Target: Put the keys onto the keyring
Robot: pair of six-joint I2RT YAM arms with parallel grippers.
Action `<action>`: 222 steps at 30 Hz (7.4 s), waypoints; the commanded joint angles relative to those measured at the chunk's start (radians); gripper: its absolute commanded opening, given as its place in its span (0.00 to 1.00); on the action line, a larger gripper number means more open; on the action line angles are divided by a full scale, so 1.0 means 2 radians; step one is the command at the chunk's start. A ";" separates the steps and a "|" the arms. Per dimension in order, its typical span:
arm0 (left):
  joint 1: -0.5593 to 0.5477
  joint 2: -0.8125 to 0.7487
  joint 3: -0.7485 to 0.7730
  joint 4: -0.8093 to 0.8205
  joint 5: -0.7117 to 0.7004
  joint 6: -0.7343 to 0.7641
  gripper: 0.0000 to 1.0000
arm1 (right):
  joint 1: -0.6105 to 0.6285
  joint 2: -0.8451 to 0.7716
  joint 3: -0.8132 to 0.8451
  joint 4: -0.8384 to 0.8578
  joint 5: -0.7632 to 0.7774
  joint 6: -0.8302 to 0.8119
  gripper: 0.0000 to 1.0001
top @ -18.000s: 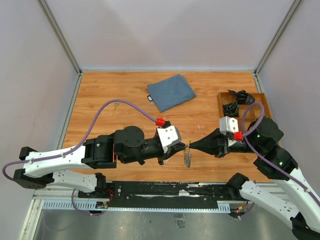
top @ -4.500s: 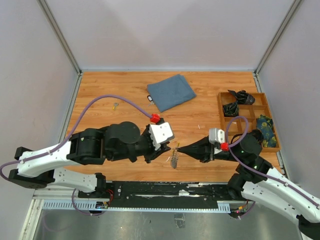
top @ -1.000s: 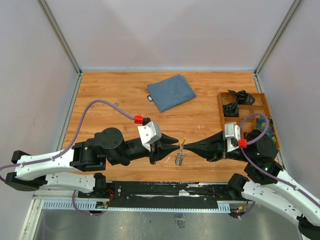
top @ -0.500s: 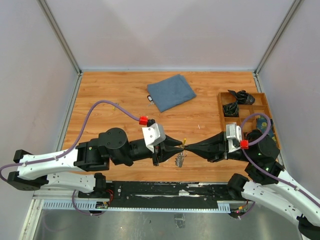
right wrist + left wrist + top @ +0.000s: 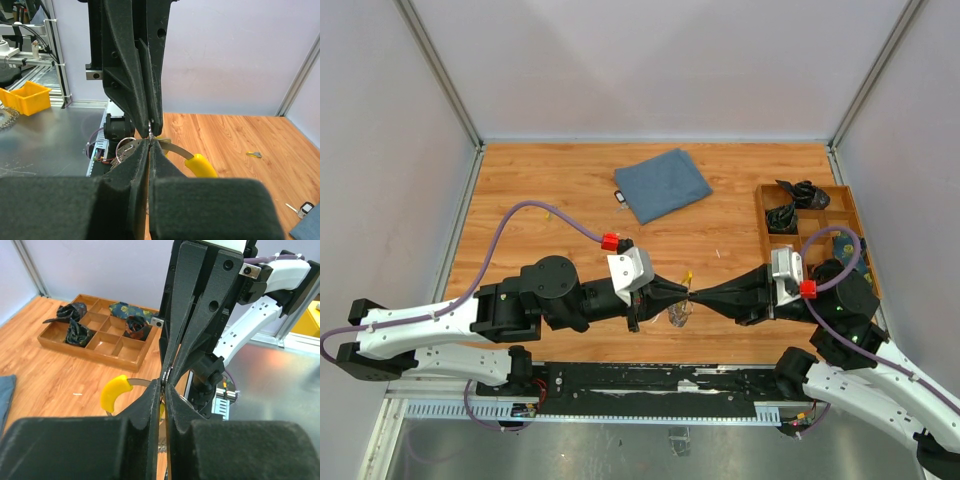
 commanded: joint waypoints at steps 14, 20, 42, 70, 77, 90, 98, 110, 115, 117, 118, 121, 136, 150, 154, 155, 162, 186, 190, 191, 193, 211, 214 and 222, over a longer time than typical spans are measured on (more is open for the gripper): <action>-0.004 0.058 0.114 -0.179 -0.014 0.022 0.01 | 0.010 0.003 0.067 -0.142 0.016 -0.100 0.31; -0.004 0.118 0.191 -0.292 -0.029 0.029 0.00 | 0.010 0.028 0.067 -0.166 0.002 -0.112 0.34; -0.004 0.194 0.273 -0.406 -0.047 0.050 0.00 | 0.010 0.060 0.050 -0.195 -0.008 -0.144 0.34; -0.004 0.183 0.266 -0.392 -0.047 0.047 0.01 | 0.014 0.075 0.046 -0.167 -0.010 -0.125 0.00; -0.004 0.138 0.228 -0.341 -0.043 0.041 0.22 | 0.014 0.049 0.053 -0.151 0.010 -0.096 0.00; -0.004 0.102 0.185 -0.288 -0.020 0.039 0.30 | 0.014 0.039 0.068 -0.132 0.003 -0.076 0.00; -0.004 0.104 0.172 -0.279 -0.011 0.040 0.30 | 0.014 0.034 0.068 -0.130 0.004 -0.076 0.00; -0.004 0.111 0.174 -0.285 -0.032 0.041 0.28 | 0.014 0.027 0.070 -0.126 -0.011 -0.075 0.00; -0.004 0.111 0.177 -0.283 -0.033 0.044 0.28 | 0.014 0.027 0.071 -0.126 -0.017 -0.074 0.00; -0.004 0.112 0.178 -0.282 -0.032 0.044 0.24 | 0.014 0.027 0.072 -0.125 -0.018 -0.073 0.00; -0.004 0.113 0.178 -0.283 -0.032 0.044 0.21 | 0.014 0.027 0.072 -0.125 -0.018 -0.073 0.00; -0.004 0.114 0.179 -0.284 -0.031 0.044 0.16 | 0.014 0.027 0.072 -0.124 -0.018 -0.073 0.00; -0.004 0.111 0.178 -0.284 -0.035 0.045 0.01 | 0.014 0.022 0.074 -0.113 -0.014 -0.068 0.00; -0.004 0.108 0.168 -0.281 -0.037 0.042 0.01 | 0.014 0.012 0.066 -0.085 -0.001 -0.052 0.00; -0.004 0.108 0.168 -0.276 -0.029 0.041 0.01 | 0.014 0.013 0.057 -0.068 0.008 -0.042 0.00; -0.004 0.108 0.168 -0.272 -0.027 0.040 0.01 | 0.014 0.013 0.053 -0.061 0.009 -0.037 0.00; -0.004 0.101 0.160 -0.243 -0.019 0.038 0.01 | 0.014 0.010 0.040 -0.045 0.017 -0.030 0.00; -0.004 0.002 0.046 -0.066 0.003 0.005 0.34 | 0.014 0.003 0.056 -0.066 -0.006 -0.039 0.00; -0.004 0.005 0.036 -0.047 0.012 0.001 0.35 | 0.014 0.002 0.057 -0.063 -0.010 -0.037 0.00; -0.004 0.006 0.035 -0.045 0.013 0.002 0.35 | 0.014 0.002 0.057 -0.062 -0.012 -0.037 0.00; -0.004 0.010 0.035 -0.044 0.012 0.003 0.35 | 0.014 0.002 0.058 -0.062 -0.015 -0.037 0.00; -0.004 0.022 0.040 -0.052 0.011 0.007 0.29 | 0.014 -0.004 0.063 -0.046 -0.033 -0.028 0.00; -0.004 0.022 0.040 -0.052 0.014 0.007 0.25 | 0.014 -0.004 0.062 -0.043 -0.033 -0.027 0.00; -0.004 0.023 0.040 -0.053 0.016 0.006 0.14 | 0.014 -0.003 0.061 -0.036 -0.034 -0.022 0.00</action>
